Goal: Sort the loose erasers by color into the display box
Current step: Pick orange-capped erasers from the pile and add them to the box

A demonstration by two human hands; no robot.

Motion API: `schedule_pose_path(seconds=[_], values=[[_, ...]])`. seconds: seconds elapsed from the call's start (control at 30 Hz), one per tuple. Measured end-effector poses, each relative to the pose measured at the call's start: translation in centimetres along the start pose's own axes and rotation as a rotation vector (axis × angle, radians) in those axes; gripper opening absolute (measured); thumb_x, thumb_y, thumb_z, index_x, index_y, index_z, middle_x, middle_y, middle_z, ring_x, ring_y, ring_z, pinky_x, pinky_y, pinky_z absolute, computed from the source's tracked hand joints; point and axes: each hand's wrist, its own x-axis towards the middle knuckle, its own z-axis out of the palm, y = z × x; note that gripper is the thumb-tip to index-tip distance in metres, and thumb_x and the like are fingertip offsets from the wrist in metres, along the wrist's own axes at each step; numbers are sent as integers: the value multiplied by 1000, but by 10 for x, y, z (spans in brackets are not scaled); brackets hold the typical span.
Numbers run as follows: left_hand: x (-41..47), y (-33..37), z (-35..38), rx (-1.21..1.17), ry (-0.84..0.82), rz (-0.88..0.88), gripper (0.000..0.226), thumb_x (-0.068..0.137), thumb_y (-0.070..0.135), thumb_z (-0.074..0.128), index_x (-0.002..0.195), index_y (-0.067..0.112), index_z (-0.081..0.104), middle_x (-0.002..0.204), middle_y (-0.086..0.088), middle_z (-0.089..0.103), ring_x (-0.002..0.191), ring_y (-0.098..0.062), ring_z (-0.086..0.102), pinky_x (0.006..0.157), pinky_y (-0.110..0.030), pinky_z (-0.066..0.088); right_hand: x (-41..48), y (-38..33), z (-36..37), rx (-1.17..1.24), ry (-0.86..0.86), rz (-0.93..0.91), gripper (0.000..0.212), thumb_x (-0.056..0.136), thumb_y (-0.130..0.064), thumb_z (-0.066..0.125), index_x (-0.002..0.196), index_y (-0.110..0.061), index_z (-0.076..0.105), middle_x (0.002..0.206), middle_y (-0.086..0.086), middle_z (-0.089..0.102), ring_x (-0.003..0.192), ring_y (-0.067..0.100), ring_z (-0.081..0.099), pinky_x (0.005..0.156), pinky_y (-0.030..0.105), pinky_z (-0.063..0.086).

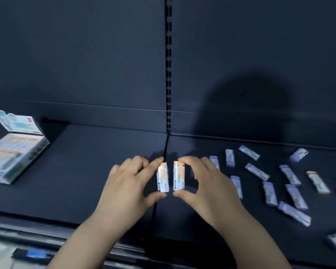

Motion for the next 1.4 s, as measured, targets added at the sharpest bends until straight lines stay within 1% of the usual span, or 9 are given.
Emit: schedule_pose_path(seconds=[0.13,0.33,0.5,0.8,1.0,1.1,1.2,1.3,1.4], values=[[-9,-40,-14,-32,-16,-5,82,52,47,86,124,26,53,86,7,47,79,-16,50,66,-31,38,11,-34,21,39,1,1,61,74,-49,70,122,-50,32,105,-20,42,90,2,50,77,23,45],[-13,-59,-20,-43,-15,-25,80,53,50,83,123,27,54,85,9,46,78,-12,46,66,-29,35,21,-52,30,76,-17,12,60,72,-50,71,120,-51,34,96,-23,40,87,1,49,75,19,44],[-6,-61,-19,-16,5,-37,80,53,46,84,124,19,58,86,8,49,79,-11,43,67,-28,35,33,-57,28,66,-32,-33,61,70,-53,70,120,-52,34,103,-23,43,89,1,50,76,20,45],[5,-88,-23,-42,34,-59,82,52,42,86,125,22,57,85,8,46,78,-11,40,66,-29,35,55,-67,27,40,-30,7,62,73,-49,71,121,-54,32,102,-24,40,87,-1,49,75,17,45],[-2,-148,-30,-33,34,-8,83,50,43,87,124,19,58,85,6,49,80,-12,41,66,-29,34,72,-112,59,16,-8,63,63,74,-50,70,124,-53,32,92,-26,36,84,1,49,74,16,44],[-11,-194,-39,-25,38,8,83,48,41,88,121,16,60,85,4,50,81,-14,43,65,-31,38,81,-148,87,18,-1,82,63,74,-50,69,124,-53,31,91,-26,35,86,2,50,75,17,43],[-24,-248,-54,-37,4,7,81,47,42,89,119,16,62,86,3,52,81,-17,49,67,-34,44,88,-188,122,43,11,130,63,74,-51,69,123,-54,31,91,-25,35,85,1,49,72,14,41],[-35,-296,-67,-42,-44,13,80,44,46,89,115,17,64,85,4,55,81,-15,48,67,-31,41,94,-224,152,75,35,163,62,74,-50,70,124,-52,33,89,-25,36,79,-4,46,66,11,37],[-43,-329,-76,-38,-90,17,73,49,57,76,113,21,66,85,7,56,78,-14,52,67,-29,38,101,-253,173,80,50,170,62,74,-49,70,124,-53,33,89,-26,35,78,-8,43,64,9,36]])
